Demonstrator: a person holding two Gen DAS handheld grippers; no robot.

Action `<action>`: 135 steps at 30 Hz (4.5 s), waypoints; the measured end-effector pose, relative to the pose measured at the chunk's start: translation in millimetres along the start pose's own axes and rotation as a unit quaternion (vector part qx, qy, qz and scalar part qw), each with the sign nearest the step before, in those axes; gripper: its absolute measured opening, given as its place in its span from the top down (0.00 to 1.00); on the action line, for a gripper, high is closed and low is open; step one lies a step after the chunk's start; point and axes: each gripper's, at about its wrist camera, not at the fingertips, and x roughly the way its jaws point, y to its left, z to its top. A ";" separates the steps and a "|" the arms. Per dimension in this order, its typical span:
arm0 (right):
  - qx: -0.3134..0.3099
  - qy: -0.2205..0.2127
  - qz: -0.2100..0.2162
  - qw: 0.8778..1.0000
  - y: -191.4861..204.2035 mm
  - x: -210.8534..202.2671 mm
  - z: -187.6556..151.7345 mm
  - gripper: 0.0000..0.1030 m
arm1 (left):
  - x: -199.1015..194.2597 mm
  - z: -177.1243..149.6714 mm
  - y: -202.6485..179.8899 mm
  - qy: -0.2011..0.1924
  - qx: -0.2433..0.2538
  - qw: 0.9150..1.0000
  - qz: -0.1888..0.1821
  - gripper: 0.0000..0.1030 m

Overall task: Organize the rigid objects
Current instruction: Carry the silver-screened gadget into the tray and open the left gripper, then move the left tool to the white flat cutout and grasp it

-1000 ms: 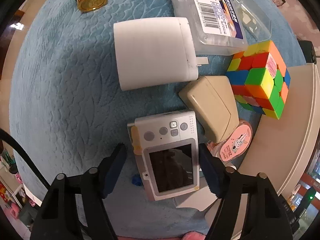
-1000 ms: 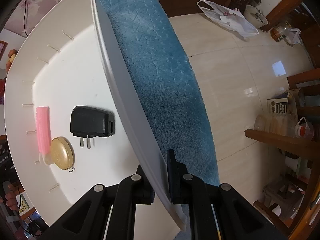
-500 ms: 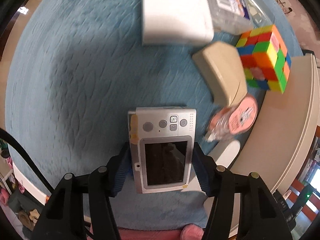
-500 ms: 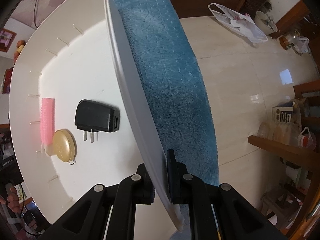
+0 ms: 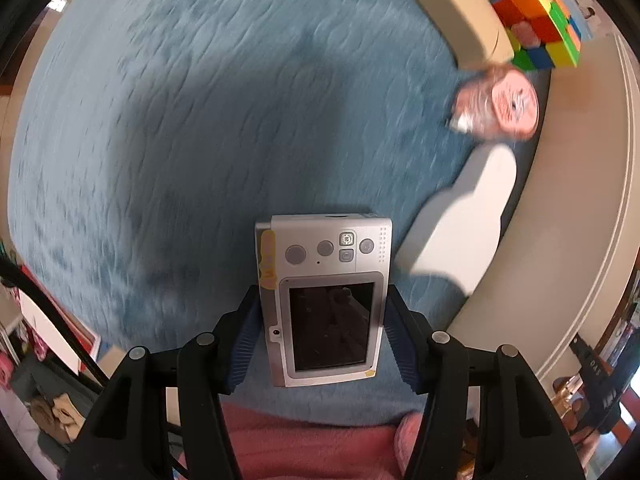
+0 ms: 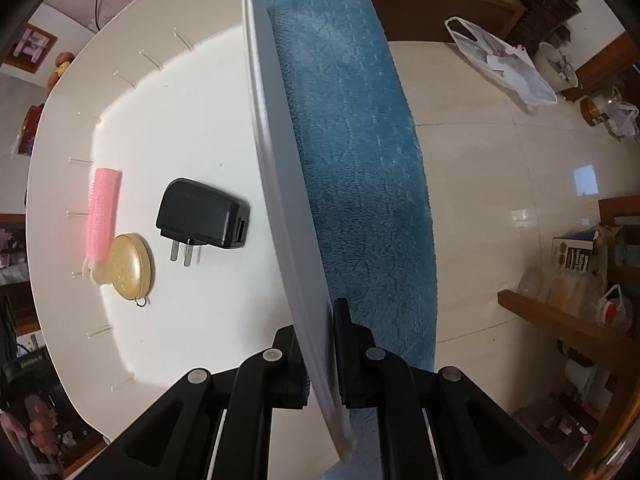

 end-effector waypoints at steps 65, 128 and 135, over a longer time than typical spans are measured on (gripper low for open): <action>-0.025 -0.007 0.024 0.999 -8.2 -3.1 -4.6 0.91 | -95.5 -99.7 -173.0 -0.182 0.381 0.906 0.036 0.39; 0.103 -0.008 -0.064 0.993 6.2 -3.5 -13.5 0.85 | -61.0 -30.9 -67.1 -0.174 0.710 0.676 0.094 0.24; 0.109 -0.010 -0.069 0.992 6.0 -4.3 -14.5 0.84 | -43.2 -39.8 -71.7 -0.165 0.765 0.616 0.088 0.24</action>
